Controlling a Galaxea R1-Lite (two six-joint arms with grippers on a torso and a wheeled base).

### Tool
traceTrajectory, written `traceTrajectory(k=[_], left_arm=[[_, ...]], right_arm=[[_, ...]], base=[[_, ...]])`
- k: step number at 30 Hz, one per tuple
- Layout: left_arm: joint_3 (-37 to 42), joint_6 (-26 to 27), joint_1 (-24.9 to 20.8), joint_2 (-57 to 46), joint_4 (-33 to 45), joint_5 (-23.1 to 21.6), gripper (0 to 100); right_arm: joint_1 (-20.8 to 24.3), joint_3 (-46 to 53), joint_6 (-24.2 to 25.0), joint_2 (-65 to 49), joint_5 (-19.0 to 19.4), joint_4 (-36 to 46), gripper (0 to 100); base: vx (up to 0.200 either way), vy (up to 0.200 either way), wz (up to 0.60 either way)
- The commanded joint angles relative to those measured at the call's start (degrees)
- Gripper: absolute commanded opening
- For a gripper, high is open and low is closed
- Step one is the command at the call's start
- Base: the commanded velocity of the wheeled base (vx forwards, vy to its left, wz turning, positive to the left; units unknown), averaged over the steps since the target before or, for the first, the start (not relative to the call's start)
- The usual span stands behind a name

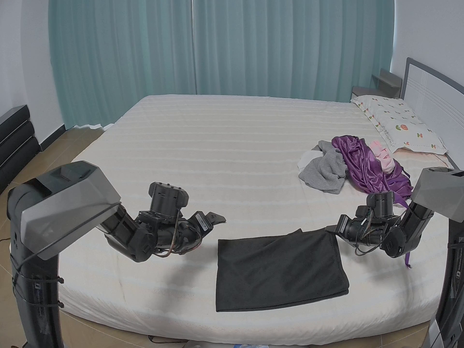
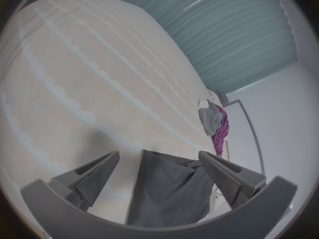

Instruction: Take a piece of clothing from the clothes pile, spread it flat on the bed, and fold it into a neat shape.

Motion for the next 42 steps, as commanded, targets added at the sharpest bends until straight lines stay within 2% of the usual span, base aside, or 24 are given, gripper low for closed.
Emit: traceTrajectory(k=[1, 14, 15, 30, 38, 42], left_arm=[[-5.59, 3.55, -3.22, 5.88, 2.14, 1.11, 100], [-8.58, 6.37, -3.22, 8.07, 4.78, 0.67, 100], [-8.75, 6.45, -3.13, 8.16, 4.78, 0.67, 0], [-10.60, 7.07, -2.78, 9.39, 4.78, 1.55, 0], [-10.07, 5.40, -2.60, 9.48, 4.52, 5.59, 0], [-9.98, 5.31, -2.60, 9.39, 4.34, 5.68, 0]], right_arm=[[0.23, -0.23, 0.34, 1.08, 0.05, -0.20, 0], [0.41, -0.32, 0.34, 1.08, 0.05, -0.29, 0], [0.41, -0.41, 0.25, 1.17, 0.14, -0.29, 0], [0.32, -0.76, 0.34, 1.78, 0.05, -0.99, 0], [0.23, -2.78, 0.25, 3.01, -0.21, -0.73, 0], [0.50, -4.63, 0.16, 4.68, -2.32, -0.11, 0]], base=[[0.000, 0.000, 0.00], [0.000, 0.000, 0.00], [0.000, 0.000, 0.00], [0.000, 0.000, 0.00], [0.000, 0.000, 0.00], [0.000, 0.000, 0.00]])
